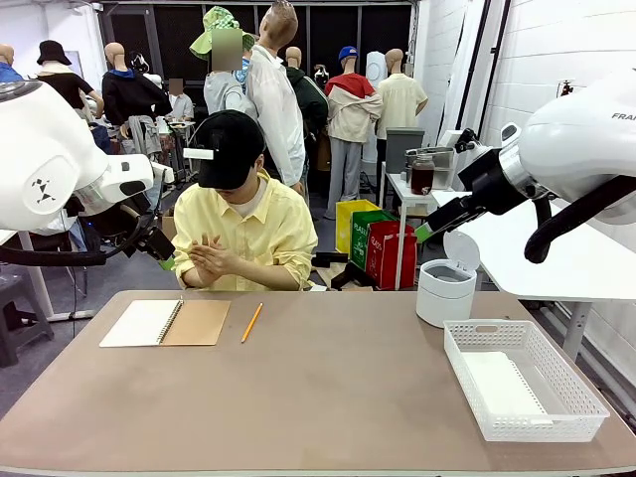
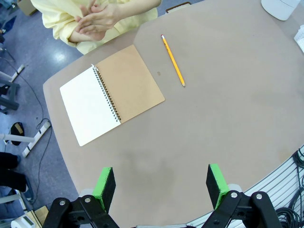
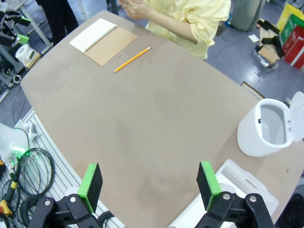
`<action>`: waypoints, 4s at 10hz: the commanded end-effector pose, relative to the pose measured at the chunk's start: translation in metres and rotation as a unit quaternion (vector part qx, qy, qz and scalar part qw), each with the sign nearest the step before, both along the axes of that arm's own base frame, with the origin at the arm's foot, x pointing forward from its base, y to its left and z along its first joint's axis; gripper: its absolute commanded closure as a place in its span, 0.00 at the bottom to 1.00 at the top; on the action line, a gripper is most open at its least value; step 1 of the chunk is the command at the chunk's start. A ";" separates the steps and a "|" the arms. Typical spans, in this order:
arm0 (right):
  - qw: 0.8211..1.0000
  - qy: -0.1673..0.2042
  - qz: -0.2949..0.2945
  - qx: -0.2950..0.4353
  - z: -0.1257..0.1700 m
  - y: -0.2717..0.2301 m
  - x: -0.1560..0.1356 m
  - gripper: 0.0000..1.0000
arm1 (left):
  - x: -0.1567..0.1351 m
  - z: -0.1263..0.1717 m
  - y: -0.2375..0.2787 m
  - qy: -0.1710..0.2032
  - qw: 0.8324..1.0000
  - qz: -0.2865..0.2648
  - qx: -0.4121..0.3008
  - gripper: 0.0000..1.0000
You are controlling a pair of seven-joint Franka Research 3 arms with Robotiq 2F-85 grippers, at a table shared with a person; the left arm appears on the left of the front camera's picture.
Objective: Sort the paper based on its condition.
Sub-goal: If a person hands you a paper, place it in the Organizing basket , and if it's crumpled, put it in the Trash can.
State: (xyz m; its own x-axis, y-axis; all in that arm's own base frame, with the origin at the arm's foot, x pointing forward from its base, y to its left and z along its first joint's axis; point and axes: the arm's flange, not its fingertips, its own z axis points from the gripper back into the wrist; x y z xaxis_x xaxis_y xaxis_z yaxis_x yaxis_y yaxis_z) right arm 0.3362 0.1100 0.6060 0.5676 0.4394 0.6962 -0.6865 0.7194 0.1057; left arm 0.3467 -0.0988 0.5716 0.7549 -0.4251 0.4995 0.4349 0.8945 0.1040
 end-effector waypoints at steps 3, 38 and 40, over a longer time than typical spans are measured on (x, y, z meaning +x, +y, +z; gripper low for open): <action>1.000 0.004 0.003 0.000 0.001 0.000 0.000 0.00 | 0.000 0.000 0.001 -0.001 1.000 0.000 0.002 0.00; 0.982 0.044 0.158 -0.097 -0.054 0.123 0.027 0.00 | 0.000 0.000 0.001 -0.001 1.000 0.000 0.002 0.00; 0.982 0.044 0.158 -0.097 -0.054 0.123 0.027 0.00 | 0.000 0.000 0.001 -0.001 1.000 0.000 0.002 0.00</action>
